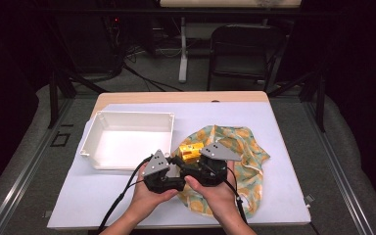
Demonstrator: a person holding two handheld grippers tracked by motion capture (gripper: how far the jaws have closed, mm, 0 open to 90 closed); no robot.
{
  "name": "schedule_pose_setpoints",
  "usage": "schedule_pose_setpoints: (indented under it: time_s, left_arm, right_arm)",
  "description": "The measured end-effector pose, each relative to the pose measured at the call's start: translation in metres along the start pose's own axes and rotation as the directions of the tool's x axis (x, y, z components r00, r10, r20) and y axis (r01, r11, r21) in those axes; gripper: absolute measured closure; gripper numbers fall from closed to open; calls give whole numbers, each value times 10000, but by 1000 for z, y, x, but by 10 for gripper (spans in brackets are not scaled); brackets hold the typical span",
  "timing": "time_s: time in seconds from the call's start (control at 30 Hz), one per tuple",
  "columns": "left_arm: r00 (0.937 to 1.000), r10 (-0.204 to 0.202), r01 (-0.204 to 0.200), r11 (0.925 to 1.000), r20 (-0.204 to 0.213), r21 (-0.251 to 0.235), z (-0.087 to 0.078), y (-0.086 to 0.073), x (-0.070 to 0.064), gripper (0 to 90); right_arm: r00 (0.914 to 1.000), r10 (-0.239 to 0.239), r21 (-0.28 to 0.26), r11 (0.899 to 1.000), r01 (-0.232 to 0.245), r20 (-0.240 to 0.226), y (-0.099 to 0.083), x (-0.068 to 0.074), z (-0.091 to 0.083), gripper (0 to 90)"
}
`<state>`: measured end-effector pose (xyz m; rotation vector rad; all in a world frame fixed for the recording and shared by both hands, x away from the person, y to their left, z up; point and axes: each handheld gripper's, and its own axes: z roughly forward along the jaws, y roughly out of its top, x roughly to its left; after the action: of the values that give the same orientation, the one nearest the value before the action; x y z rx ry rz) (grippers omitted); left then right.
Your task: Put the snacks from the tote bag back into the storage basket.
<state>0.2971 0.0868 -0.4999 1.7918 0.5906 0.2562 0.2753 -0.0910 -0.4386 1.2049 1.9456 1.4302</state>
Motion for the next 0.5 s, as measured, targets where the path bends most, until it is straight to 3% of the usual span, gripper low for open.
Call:
schedule_pose_setpoints:
  time_s: [0.23,0.4,0.47,0.5]
  left_arm:
    - [9985,-364,371,9992,410,-163,-1,-1,4,337]
    - [9985,-266,277,9993,476,-235,-2,-1,3,342]
    - [9994,-233,240,9993,259,-285,-1,-1,1,342]
    - [9988,-214,226,9994,437,-267,-1,-1,2,343]
  right_arm:
    - [9999,108,37,9999,-107,-109,-1,4,1,212]
    - [9996,167,114,9998,-165,-222,-1,5,1,213]
    - [9995,147,149,9998,-143,-282,-1,7,2,212]
    - [9996,131,187,9997,-127,-254,-2,8,2,212]
